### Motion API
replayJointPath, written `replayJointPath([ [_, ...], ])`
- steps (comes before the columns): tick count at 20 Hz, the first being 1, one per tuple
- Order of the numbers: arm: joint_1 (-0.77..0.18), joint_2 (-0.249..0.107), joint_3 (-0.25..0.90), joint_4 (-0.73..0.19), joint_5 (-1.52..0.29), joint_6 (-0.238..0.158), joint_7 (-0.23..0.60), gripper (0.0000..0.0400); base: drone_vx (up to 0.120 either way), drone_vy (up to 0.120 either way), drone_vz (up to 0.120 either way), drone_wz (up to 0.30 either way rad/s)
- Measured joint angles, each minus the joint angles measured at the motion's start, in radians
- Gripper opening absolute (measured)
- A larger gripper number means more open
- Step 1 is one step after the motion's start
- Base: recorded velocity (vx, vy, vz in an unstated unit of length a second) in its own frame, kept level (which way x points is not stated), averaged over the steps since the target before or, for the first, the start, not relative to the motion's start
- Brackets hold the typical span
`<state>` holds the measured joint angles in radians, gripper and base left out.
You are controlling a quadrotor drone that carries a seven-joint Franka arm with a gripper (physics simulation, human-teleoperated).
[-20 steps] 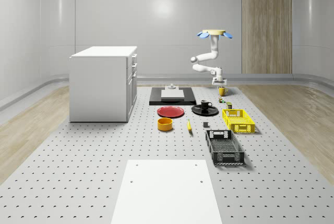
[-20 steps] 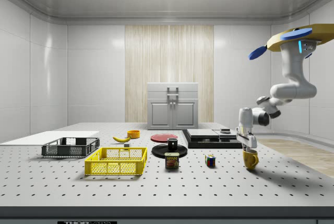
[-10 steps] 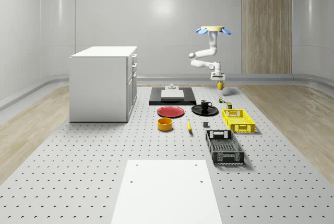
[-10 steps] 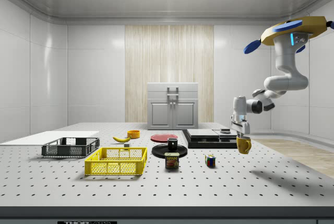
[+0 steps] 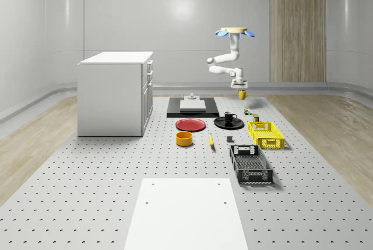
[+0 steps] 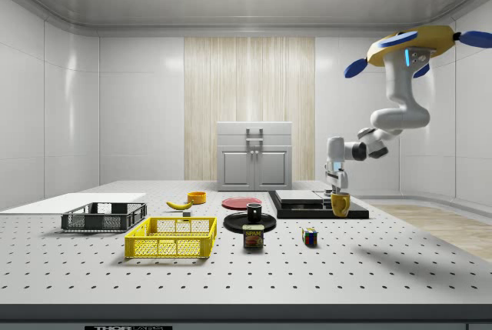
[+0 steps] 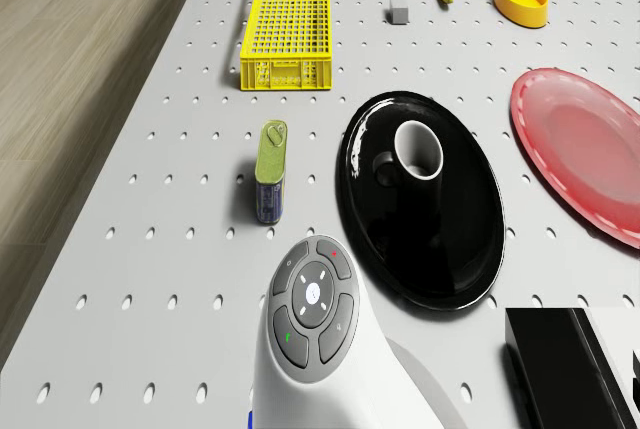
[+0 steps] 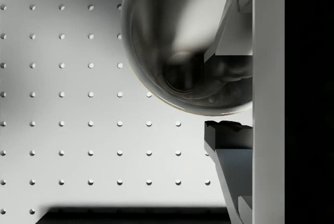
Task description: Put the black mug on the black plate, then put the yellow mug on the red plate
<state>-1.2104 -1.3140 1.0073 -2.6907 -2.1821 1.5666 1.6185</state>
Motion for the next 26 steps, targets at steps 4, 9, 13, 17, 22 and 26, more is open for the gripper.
replayJointPath([
  [4, -0.001, -0.001, 0.001, 0.0, 0.001, 0.001, 0.001, 0.011, 0.12, -0.12, 0.01, 0.0],
  [9, -0.002, -0.003, 0.001, 0.0, 0.002, 0.003, 0.002, 0.011, 0.12, -0.12, 0.0, 0.0],
  [13, -0.003, -0.005, 0.002, 0.0, 0.003, 0.004, 0.002, 0.011, 0.12, -0.12, 0.0, 0.0],
  [17, -0.004, -0.006, 0.002, 0.0, 0.004, 0.005, 0.003, 0.011, 0.12, -0.12, 0.0, 0.0],
  [22, -0.005, -0.007, 0.002, 0.0, 0.005, 0.006, 0.004, 0.011, 0.12, -0.12, 0.0, 0.0],
  [26, -0.006, -0.008, 0.003, 0.001, 0.005, 0.007, 0.005, 0.011, 0.12, -0.12, 0.0, 0.0],
])
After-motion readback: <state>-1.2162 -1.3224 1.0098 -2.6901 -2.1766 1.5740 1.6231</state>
